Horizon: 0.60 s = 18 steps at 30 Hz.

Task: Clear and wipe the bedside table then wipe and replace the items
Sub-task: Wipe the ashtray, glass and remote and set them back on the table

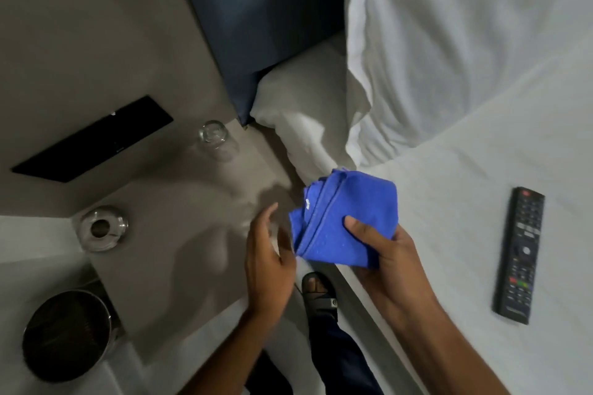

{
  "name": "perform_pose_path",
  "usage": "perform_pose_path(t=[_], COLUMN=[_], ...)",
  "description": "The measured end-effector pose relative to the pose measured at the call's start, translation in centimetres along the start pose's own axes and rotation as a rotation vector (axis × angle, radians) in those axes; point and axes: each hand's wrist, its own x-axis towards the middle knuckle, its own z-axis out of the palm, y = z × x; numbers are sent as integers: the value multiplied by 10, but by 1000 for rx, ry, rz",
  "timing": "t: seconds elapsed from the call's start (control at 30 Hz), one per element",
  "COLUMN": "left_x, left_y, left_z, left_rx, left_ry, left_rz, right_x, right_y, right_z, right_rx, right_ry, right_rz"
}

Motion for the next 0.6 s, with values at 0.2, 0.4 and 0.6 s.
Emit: perform_pose_path(t=[0.2, 0.4, 0.6], left_x=[-67, -122, -140], left_y=[62, 119, 143], left_z=[57, 144, 220], left_rx=[53, 170, 444], left_ry=[-187, -459, -620], left_rz=[125, 334, 375], right_x=[-46, -68, -33], right_y=[-35, -68, -116], right_z=[-49, -148, -222], right_rx=[-333, -902, -1066], right_ry=[420, 714, 755], right_rz=[-454, -603, -659])
